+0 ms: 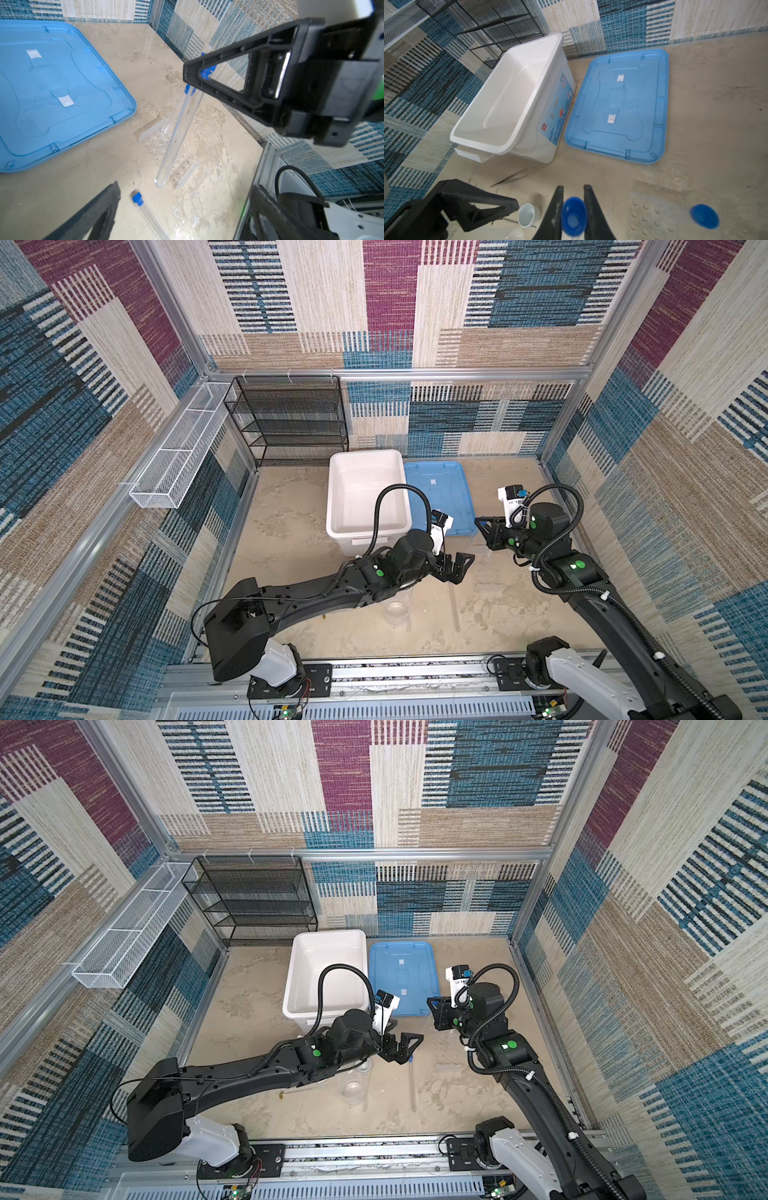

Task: Organize the chemistry lab equipment
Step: 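Open the left gripper while the right gripper carries the tube toward the clear rack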

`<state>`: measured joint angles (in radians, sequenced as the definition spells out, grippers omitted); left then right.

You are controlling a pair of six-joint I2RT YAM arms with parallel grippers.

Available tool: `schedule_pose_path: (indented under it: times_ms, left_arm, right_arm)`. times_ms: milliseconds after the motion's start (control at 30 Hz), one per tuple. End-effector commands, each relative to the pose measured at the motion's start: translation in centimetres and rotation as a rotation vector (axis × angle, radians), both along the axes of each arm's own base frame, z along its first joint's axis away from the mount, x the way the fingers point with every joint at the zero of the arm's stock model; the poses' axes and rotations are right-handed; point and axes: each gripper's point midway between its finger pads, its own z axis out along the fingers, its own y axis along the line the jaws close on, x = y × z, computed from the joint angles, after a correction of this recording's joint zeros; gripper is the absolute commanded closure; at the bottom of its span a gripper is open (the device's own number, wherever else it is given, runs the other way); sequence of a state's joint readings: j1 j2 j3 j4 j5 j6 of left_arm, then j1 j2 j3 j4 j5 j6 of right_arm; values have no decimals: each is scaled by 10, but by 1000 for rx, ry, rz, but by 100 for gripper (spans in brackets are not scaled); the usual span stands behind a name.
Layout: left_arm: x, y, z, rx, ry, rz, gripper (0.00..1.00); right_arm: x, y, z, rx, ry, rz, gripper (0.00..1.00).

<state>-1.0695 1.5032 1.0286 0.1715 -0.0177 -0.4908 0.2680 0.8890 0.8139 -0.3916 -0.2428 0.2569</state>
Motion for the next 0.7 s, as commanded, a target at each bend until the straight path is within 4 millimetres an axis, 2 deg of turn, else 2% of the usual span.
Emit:
schedule_pose_path:
  times_ms: [0, 333, 467, 667]
  left_arm:
    - [-4, -4, 4, -25, 26, -24, 1]
    - [-5, -10, -10, -25, 77, -23, 1]
    - [-2, -6, -13, -13, 79, 5, 1]
    - [-7, -12, -16, -21, 105, -34, 1]
  right_arm:
    - [4, -24, -2, -70, -25, -123, 84]
    - [-6, -75, -9, -147, -56, -383, 84]
    - [-10, -86, -8, -142, -100, -441, 83]
    - [-10, -91, -8, -141, -120, -472, 83]
